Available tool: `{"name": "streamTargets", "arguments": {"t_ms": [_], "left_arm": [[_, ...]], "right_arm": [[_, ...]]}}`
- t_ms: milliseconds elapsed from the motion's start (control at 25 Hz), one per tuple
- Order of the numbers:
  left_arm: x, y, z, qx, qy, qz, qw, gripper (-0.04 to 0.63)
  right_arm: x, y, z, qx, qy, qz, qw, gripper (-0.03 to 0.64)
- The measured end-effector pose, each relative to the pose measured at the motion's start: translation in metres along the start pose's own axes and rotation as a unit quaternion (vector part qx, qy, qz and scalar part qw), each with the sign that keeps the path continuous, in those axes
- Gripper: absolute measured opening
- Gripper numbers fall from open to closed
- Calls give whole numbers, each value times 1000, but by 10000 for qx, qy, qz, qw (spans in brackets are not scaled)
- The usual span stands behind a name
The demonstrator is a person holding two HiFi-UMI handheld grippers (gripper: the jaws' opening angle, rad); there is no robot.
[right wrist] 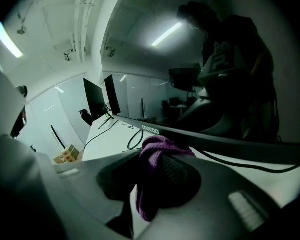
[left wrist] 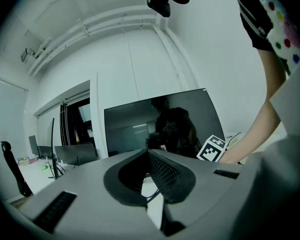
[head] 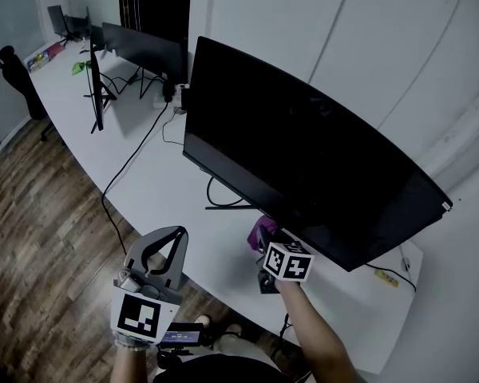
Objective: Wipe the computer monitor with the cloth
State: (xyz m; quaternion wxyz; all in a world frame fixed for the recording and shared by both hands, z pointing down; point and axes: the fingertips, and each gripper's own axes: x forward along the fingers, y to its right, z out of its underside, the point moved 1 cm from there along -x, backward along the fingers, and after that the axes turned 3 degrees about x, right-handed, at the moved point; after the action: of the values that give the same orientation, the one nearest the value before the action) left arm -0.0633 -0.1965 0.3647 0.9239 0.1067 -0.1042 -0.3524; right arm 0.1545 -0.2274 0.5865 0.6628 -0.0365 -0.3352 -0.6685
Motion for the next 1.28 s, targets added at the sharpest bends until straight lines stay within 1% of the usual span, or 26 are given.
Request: {"name": "streamTargets", "arguments": {"t_ms": [640,920,1160,1280], "left_arm": [[-14,-38,25,-13,-175,-258,9995,6],[-23,-53,36,-53,-223,-376,9990,5],[-30,-65,47,-67,-336,-469,9983,6],[-33,-71,52,-51,-373,-510,9980,6]], "right_arm": [[62,-63,-11,-240,-221,-463,9984,84],[90,-82,-18,-289,-303,-504,9978,84],[115,-108,-22,-419,-416,-729,9956,84],[129,-119,-25,-464,-443,-762,9950,84]]}}
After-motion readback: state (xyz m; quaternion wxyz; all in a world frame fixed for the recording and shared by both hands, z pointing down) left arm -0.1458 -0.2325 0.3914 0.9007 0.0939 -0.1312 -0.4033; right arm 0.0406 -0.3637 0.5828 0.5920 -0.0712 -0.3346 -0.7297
